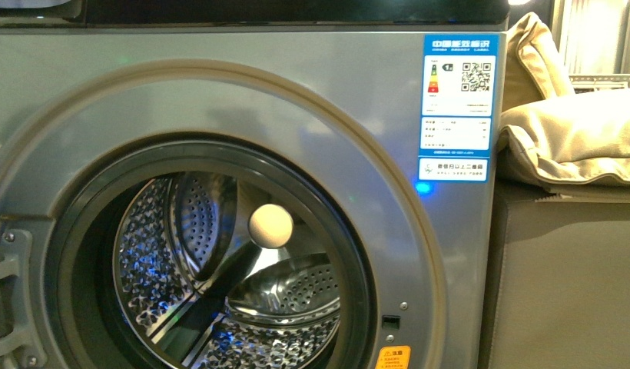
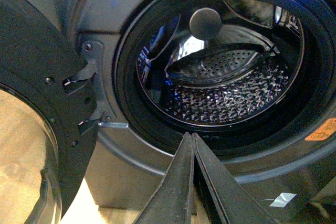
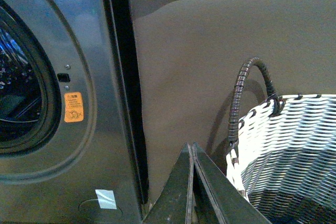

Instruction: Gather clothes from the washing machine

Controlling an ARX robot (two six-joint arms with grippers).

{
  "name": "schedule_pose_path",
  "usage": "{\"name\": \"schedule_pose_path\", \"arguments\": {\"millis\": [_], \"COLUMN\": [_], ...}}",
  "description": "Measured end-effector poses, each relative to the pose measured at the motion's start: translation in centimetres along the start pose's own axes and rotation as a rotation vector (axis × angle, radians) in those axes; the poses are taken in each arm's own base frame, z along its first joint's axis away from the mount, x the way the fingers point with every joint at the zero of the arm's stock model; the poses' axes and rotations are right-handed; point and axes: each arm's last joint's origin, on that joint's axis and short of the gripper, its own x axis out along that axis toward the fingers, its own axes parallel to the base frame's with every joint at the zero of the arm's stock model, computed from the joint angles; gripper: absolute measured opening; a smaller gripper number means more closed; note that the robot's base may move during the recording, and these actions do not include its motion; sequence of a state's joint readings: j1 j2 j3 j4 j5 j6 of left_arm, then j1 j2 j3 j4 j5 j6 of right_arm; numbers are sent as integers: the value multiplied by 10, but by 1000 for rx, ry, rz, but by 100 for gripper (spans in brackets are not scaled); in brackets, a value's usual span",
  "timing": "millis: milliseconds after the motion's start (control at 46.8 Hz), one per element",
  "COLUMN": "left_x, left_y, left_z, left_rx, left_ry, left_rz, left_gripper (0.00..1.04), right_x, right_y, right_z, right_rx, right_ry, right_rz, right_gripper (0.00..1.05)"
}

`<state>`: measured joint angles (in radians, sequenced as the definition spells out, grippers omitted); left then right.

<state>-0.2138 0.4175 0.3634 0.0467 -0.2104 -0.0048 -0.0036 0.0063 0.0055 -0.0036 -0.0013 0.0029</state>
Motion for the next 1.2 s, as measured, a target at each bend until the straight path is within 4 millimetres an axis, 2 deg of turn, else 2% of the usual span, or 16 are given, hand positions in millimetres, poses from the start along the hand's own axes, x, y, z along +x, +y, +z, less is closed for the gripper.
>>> {"name": "schedule_pose_path", "arguments": {"millis": [85,342,555,704,1196], "left_x": [-3,-9,-12,-21,-23], "left_y": [4,20,20,20,20], "left_z": [-19,-50,-62,-71,-83], "left_rx": [1,-1,-1,-1,-1], "left_ry": [5,2,1,8,-9], "left_rz": [-8,5,2,2,2], "left_gripper": [4,4,4,4,4], "right_x": [0,0,0,0,0], "right_y": [0,0,0,0,0], "right_z": [0,0,0,0,0], "right_rx": [0,0,0,0,0], "right_ry": [-2,-2,-2,-2,-2], "right_rz": [0,0,0,0,0], "right_gripper": [2,2,2,2,2]}}
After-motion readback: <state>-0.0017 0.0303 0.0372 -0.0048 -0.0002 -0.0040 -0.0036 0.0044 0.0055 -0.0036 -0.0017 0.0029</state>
